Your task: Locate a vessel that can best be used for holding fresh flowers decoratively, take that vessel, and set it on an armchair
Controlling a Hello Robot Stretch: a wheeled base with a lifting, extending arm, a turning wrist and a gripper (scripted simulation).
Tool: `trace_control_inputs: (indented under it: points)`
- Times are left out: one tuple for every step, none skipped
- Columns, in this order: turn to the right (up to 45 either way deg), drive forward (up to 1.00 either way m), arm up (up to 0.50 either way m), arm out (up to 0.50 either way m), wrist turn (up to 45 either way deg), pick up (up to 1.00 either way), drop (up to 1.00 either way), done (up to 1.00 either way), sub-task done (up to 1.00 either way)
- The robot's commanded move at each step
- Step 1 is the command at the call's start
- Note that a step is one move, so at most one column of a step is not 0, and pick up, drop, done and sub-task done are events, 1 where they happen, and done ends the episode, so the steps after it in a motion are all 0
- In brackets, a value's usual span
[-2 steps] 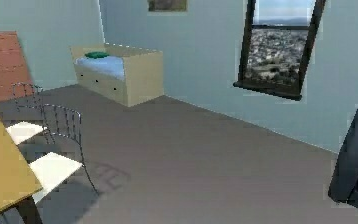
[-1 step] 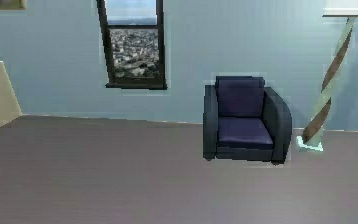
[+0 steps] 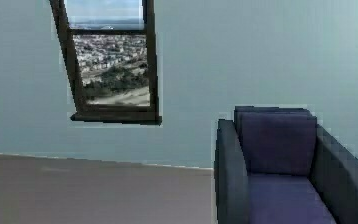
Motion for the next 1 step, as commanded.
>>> trace_control_inputs:
  points:
    - [0.0,0.75,0.0,0.0,0.0,0.0,0.0,0.0,0.0]
